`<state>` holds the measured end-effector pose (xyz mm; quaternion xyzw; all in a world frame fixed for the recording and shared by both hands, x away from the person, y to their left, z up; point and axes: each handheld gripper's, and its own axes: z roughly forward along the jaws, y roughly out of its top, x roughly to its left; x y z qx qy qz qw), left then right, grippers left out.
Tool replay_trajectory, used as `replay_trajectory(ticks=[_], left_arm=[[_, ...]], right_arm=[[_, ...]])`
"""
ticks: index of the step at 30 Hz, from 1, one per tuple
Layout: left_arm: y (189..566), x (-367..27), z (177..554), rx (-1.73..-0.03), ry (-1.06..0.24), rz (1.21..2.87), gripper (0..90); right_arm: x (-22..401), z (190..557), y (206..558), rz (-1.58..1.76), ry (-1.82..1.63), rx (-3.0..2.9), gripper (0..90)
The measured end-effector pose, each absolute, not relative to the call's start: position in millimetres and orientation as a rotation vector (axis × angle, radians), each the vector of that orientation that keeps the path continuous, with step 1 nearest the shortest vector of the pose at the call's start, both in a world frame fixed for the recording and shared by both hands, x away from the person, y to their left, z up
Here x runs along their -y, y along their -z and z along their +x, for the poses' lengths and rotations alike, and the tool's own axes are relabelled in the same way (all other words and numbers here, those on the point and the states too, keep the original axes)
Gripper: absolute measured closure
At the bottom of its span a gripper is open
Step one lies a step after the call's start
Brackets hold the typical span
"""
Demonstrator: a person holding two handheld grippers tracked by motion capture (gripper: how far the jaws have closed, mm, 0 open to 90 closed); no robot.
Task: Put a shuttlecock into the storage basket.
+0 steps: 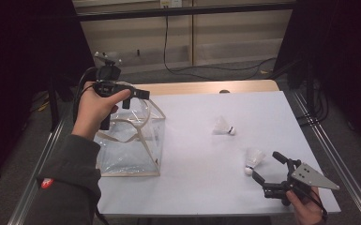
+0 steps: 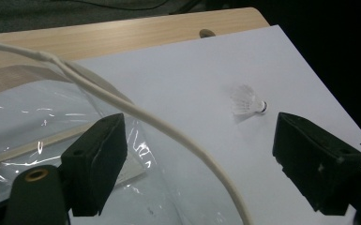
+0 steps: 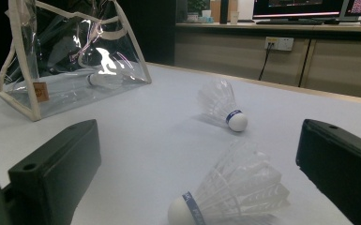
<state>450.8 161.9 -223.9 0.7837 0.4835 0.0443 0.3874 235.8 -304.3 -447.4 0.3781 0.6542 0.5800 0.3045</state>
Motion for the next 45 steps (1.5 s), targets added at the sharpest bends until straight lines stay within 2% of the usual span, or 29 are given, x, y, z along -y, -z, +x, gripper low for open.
replay_trajectory(ticks=[45], left_arm=[[226, -112, 433, -1.041, -0.016, 2.065, 16.9]], right_arm=[[305, 236, 447, 1.004, -1.543, -1.73, 0.1]])
